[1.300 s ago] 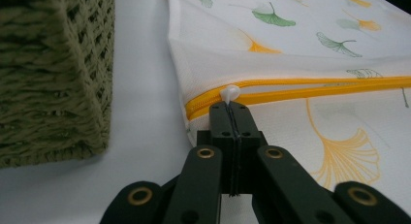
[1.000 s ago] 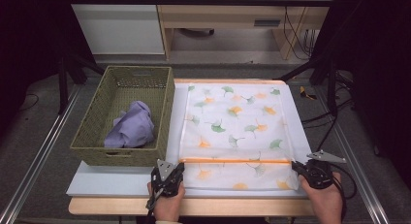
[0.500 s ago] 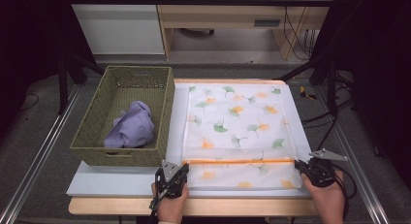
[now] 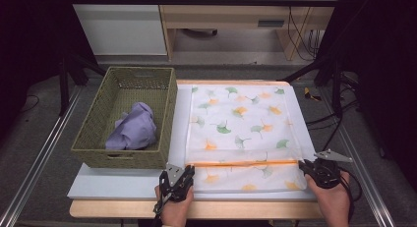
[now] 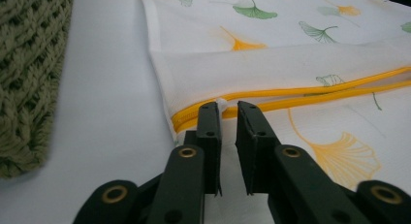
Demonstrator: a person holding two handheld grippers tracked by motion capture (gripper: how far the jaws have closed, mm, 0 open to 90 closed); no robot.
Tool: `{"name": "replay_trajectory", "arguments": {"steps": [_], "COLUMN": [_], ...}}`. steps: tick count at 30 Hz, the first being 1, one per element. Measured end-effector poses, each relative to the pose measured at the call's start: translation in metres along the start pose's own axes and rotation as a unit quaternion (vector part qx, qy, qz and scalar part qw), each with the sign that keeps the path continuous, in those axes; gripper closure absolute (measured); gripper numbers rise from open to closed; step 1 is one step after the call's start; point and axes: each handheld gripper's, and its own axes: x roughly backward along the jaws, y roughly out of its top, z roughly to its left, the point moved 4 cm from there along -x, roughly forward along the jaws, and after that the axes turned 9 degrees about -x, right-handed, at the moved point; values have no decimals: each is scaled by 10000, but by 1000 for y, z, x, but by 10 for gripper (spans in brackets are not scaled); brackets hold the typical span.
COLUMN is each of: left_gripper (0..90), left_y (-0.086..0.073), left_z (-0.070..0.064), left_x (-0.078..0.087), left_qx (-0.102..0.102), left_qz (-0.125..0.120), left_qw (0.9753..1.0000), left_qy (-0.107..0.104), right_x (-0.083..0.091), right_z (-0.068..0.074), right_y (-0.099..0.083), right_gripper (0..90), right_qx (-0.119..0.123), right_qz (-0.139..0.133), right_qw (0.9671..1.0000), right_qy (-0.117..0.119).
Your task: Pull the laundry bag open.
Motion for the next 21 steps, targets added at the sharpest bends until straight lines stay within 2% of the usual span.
{"name": "replay_trajectory", "arguments": {"steps": [6, 12, 17, 21], "left_gripper": [682, 577, 424, 322], "left_y": [3, 12, 27, 43], "left_z": [-3, -10, -14, -19], "left_x": [0, -1, -6, -12], "left_qx": [-80, -320, -506, -666], "left_qz": [-101, -248, -284, -280], "left_qw": [9999, 9992, 9979, 9953], "left_qy": [4, -66, -292, -639], "right_x": [2, 3, 5, 6], "right_z": [0, 2, 7, 14], "right_y": [2, 4, 8, 12], "right_gripper": [624, 533, 428, 323], "right_qx": [-89, -68, 57, 181], "right_qz": [-200, -391, -672, -817], "right_qw": [9998, 9992, 9977, 9963], "right_qy": [-10, -12, 104, 185]}}
